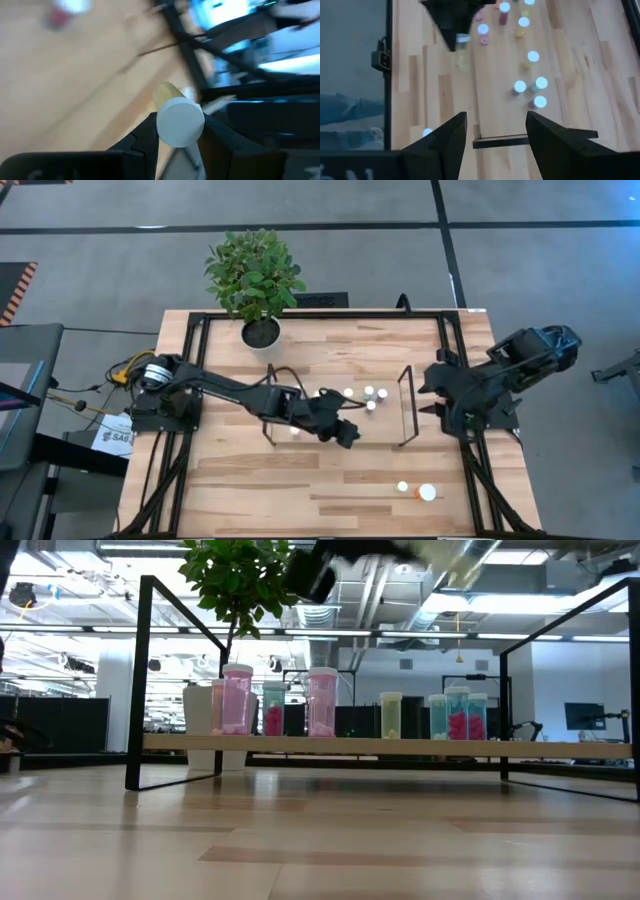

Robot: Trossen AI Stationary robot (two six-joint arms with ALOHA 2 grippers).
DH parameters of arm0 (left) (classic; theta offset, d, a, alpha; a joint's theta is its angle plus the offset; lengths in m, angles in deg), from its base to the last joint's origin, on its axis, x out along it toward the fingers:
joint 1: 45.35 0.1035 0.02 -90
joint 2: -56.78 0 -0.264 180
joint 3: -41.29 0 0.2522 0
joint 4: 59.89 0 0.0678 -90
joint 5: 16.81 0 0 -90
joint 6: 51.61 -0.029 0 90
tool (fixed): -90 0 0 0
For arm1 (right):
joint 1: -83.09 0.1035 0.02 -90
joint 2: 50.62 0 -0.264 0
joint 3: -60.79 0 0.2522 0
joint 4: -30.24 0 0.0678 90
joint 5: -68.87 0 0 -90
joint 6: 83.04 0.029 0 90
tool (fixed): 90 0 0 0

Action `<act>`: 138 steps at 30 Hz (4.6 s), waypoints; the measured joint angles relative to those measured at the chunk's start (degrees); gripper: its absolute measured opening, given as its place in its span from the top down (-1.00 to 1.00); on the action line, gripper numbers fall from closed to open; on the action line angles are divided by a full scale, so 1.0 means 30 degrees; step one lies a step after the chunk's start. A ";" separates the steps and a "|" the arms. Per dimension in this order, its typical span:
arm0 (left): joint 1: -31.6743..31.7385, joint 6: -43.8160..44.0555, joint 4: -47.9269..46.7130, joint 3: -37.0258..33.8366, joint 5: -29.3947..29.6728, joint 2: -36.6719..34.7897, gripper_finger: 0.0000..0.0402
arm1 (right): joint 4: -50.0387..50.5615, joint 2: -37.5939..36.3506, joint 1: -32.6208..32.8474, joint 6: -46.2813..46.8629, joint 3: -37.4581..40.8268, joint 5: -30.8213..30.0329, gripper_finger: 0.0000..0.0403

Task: Pick and place medicine bottles onto shelf by color
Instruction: Put the yellow pill bottle on the shelf, then put the orange pill bottle on the shelf

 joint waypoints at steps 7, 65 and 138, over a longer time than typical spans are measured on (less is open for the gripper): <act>0.1238 -0.0722 -0.3206 -0.0029 -0.1793 0.0036 0.51 | -0.0007 -0.0152 0.0622 0.0819 0.0000 -0.0122 -0.12; 0.4350 -1.6134 -1.2248 -0.0058 -0.3400 0.0316 0.51 | -0.1145 0.2375 -0.2034 -0.1414 -0.0007 -0.0102 -0.12; 0.3834 -1.2762 -1.7248 0.8440 0.1934 0.1285 0.28 | -0.7321 0.3374 -0.5435 -0.2147 0.0000 -0.0113 -0.12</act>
